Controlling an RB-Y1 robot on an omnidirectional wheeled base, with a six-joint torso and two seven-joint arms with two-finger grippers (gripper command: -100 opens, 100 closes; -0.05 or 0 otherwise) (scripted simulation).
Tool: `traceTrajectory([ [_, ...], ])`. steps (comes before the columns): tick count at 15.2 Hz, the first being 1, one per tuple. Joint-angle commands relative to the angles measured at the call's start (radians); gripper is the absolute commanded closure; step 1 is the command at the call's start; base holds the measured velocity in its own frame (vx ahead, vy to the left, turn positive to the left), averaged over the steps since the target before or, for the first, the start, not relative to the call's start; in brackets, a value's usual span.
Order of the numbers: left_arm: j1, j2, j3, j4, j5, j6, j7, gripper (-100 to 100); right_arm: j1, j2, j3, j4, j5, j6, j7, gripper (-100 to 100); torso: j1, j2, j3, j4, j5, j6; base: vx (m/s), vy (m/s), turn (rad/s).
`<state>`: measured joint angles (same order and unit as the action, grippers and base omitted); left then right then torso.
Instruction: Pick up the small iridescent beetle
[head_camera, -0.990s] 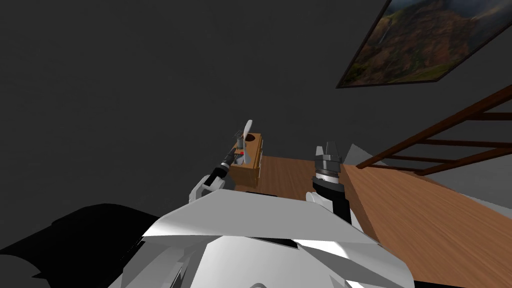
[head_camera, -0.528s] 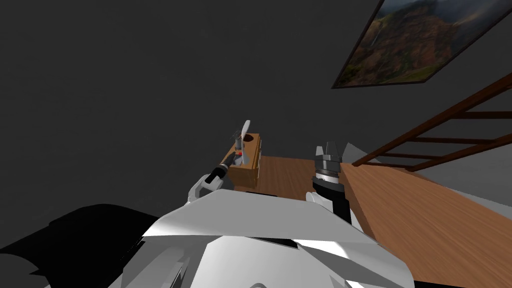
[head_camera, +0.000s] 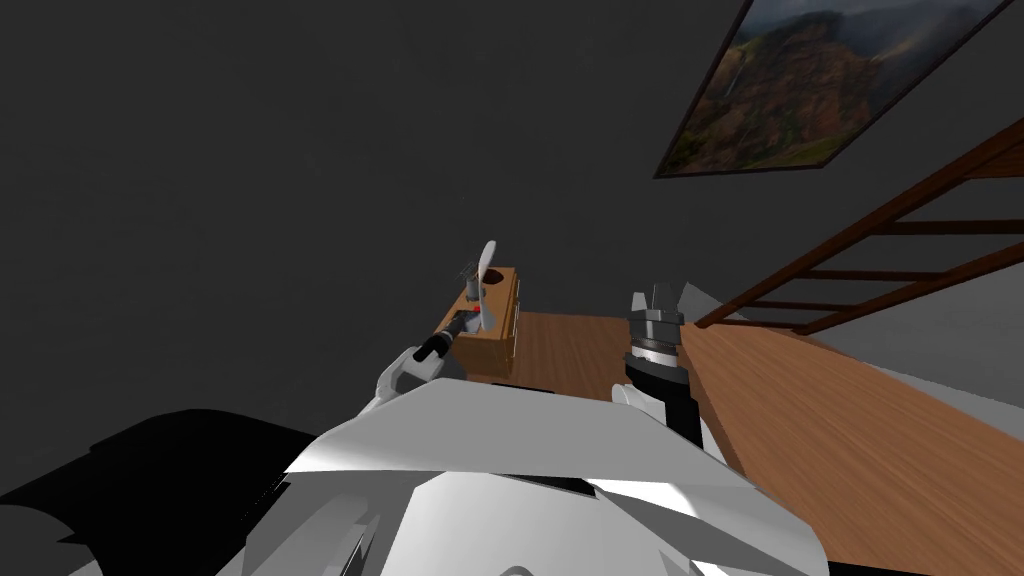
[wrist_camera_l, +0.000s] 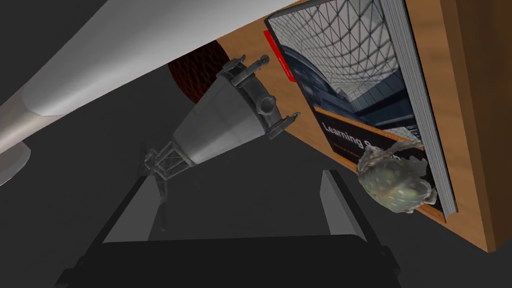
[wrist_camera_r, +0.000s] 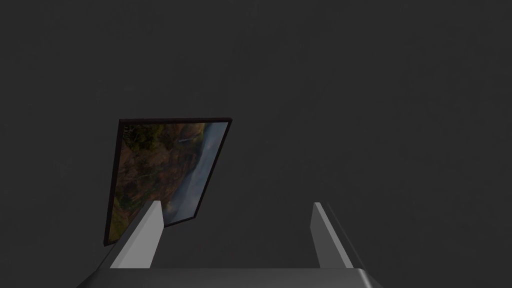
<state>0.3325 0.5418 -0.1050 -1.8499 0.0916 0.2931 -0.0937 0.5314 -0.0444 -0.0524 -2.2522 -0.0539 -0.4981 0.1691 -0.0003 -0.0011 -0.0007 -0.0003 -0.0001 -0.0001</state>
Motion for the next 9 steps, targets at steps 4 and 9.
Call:
traceTrajectory([
  [4,-0.017,0.034,-0.003,0.054,0.001,0.085,-0.009,-100,0.0,0.0,0.0,0.0,0.0,0.0,0.0,0,0.0,0.0,0.0,0.0,0.0,0.0,0.012,-0.007,-0.05],
  [9,-0.04,0.069,-0.006,0.121,0.002,0.177,-0.019,-100,0.0,0.0,0.0,0.0,0.0,0.0,0.0,0,0.0,0.0,0.0,0.0,0.0,0.0,0.016,-0.007,-0.062],
])
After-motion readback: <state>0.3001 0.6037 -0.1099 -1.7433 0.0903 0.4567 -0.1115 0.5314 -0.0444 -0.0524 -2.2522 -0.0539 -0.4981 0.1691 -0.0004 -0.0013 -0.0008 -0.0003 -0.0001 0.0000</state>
